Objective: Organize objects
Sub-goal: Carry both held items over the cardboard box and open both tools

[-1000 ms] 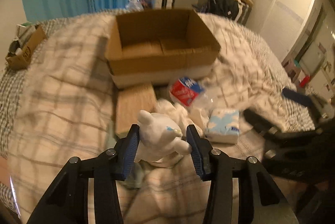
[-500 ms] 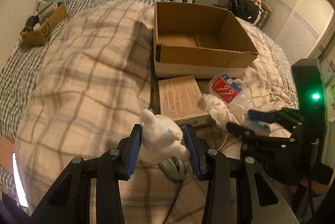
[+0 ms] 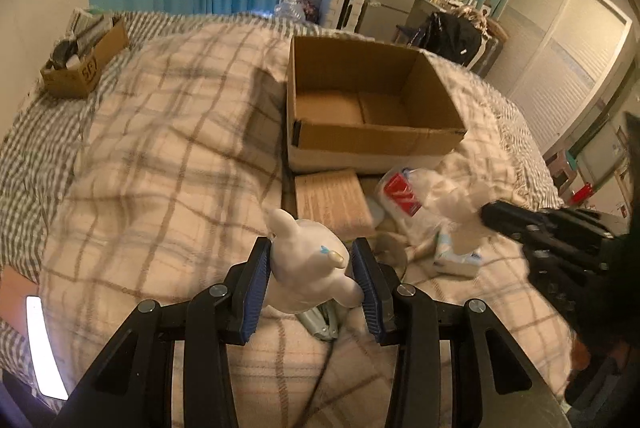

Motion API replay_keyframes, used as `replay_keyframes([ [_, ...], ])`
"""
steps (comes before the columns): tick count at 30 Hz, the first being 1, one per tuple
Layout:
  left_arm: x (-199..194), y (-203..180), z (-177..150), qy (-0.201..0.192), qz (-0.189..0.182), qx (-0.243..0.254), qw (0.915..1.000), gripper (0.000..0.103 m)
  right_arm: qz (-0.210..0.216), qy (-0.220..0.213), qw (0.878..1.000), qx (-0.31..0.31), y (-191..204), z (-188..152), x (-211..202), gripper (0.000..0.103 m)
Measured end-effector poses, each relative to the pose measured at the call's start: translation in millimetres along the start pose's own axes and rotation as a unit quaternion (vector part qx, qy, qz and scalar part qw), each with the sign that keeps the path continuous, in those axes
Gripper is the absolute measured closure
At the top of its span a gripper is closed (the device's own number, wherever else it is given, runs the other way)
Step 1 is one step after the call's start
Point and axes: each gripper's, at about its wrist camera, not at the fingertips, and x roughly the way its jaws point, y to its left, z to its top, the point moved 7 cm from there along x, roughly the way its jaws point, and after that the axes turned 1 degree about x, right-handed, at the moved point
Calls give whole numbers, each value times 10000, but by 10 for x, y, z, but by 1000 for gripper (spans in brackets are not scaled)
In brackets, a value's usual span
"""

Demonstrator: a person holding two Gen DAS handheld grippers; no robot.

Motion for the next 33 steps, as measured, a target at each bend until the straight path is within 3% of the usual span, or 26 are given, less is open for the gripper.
replay_keyframes([
  [7, -198, -238, 446, -379, -165, 85, 9991, 61, -277, -530, 9979, -266, -147, 359, -510, 99],
  [16, 12, -492, 1274, -631, -220, 204, 9976, 61, -324, -975, 9946, -144, -432, 1062, -638, 99],
  [25, 669, -519, 1912, -622, -154, 376, 9972, 61, -332, -1048, 9939, 102, -753, 1733, -91, 99],
  [33, 1356, -495, 2026, -342, -232, 574, 9975, 61, -204, -701, 9965, 417, -1003, 1832, 762, 99],
])
